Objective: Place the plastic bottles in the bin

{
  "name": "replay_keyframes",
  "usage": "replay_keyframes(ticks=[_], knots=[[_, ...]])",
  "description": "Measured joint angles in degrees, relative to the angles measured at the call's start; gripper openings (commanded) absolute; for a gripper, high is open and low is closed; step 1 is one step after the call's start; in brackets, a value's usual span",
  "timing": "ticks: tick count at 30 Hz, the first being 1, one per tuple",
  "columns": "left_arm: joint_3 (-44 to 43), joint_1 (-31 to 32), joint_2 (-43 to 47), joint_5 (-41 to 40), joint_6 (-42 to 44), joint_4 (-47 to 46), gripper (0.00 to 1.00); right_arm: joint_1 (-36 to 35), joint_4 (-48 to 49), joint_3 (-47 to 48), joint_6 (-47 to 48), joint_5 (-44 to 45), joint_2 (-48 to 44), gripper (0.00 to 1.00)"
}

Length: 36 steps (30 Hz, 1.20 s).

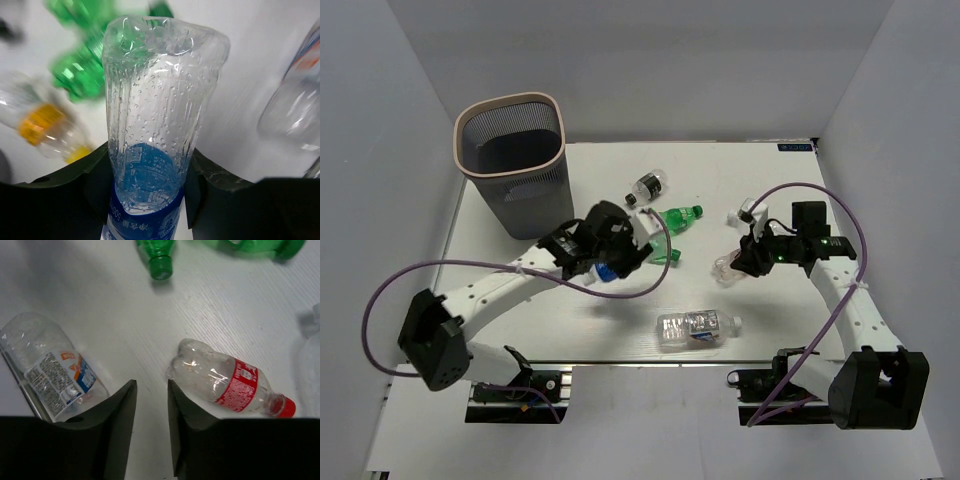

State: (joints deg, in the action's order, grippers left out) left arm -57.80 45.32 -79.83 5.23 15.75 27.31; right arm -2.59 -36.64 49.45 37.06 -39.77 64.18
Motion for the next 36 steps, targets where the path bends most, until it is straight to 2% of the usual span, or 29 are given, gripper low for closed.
replay_keyframes(ticks=[3, 5, 8, 12, 18, 23, 29, 30, 31, 32, 33, 35, 36], knots=[[-6.08, 0.02, 4.11, 0.48, -2.16, -0.11, 0.04, -0.04, -1.92, -1.09, 3.30, -4.39, -0.90, 0.28], [-9.99, -0.26, 6.14, -0.13, -3.96, -1.14, 0.06, -0.04, -3.13, -1.73, 5.29, -6.73, -0.96, 0.28], [-13.57, -0.74, 7.76, -3.91, -6.99, -3.43, 0.07, -0.07, -4.35, -2.38, 7.43, -8.92, -0.96, 0.35], [-15.91, -3.26, 7.91, -14.47, -12.44, -6.95, 0.05, -0.13, -5.16, -2.40, 9.84, -10.14, -1.42, 0.40], [-22.10, -8.83, 5.22, -24.72, -18.45, -10.60, 0.05, -0.35, -5.27, -3.78, 12.20, -10.38, -3.87, 0.42], [-33.99, -13.84, 1.22, -31.23, -22.32, -13.77, 0.09, -0.87, -5.18, -6.05, 12.83, -10.56, -4.59, 0.46], [-45.90, -19.78, -4.76, -41.90, -22.67, -15.37, 0.15, -2.58, -3.37, -7.82, 13.62, -6.69, -5.11, 0.56], [-47.39, -20.76, -5.97, -43.21, -22.47, -15.06, 0.18, -2.89, -3.32, -8.07, 14.14, -6.16, -5.20, 0.58], [-48.52, -21.77, -7.13, -44.46, -22.32, -14.78, 0.20, -3.28, -3.52, -8.13, 14.64, -5.62, -5.22, 0.66], [-49.33, -22.88, -8.24, -45.59, -22.18, -14.43, 0.25, -3.65, -3.54, -8.13, 15.04, -5.38, -5.22, 0.68], [-49.64, -23.80, -9.09, -46.62, -22.16, -13.90, 0.39, -4.00, -3.50, -8.13, 15.82, -5.20, -5.31, 0.70], [-49.46, -25.97, -10.80, -48.33, -22.18, -12.22, 0.51, -4.76, -3.43, -8.15, 17.29, -4.85, -5.84, 0.77], [-49.22, -26.97, -11.54, -48.61, -22.34, -11.39, 0.70, -5.09, -3.41, -8.13, 17.84, -4.87, -6.25, 0.79]])
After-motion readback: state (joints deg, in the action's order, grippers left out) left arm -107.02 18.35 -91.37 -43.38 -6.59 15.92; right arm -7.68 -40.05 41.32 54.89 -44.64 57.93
